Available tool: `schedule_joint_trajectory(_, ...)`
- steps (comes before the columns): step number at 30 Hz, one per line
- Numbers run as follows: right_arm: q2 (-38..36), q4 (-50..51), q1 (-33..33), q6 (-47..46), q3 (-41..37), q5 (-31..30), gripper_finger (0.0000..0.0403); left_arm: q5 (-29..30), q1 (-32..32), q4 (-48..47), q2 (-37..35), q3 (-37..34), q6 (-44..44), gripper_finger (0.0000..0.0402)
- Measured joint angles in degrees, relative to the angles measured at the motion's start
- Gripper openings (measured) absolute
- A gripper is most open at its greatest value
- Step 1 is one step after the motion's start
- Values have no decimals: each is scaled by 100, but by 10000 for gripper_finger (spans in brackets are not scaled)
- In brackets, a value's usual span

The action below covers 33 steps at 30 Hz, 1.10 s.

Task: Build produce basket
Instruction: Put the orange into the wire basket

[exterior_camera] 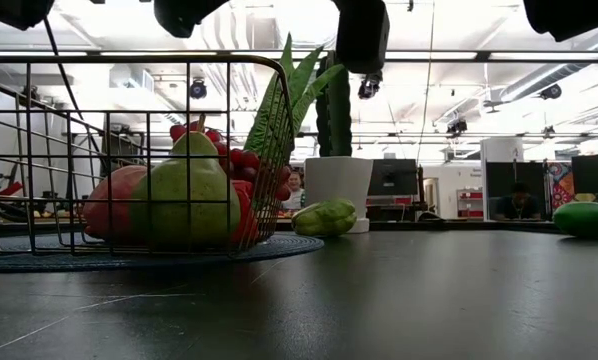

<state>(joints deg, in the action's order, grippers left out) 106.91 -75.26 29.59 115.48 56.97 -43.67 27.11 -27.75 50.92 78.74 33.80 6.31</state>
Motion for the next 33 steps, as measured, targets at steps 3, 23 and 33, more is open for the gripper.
schedule_joint_trajectory(3, 0, -4, -1, -12, 0, -3, 199, 2, 0, 83, -2, -22, 3, 294)
schedule_joint_trajectory(23, -442, -46, 176, -682, -9, -1665, 221, 1304, -282, -2026, -818, -66, -1156, 287)
schedule_joint_trajectory(33, -1379, -7, 202, -1781, -503, -2105, 221, 1023, -505, -6691, -1059, 696, -4854, 289)
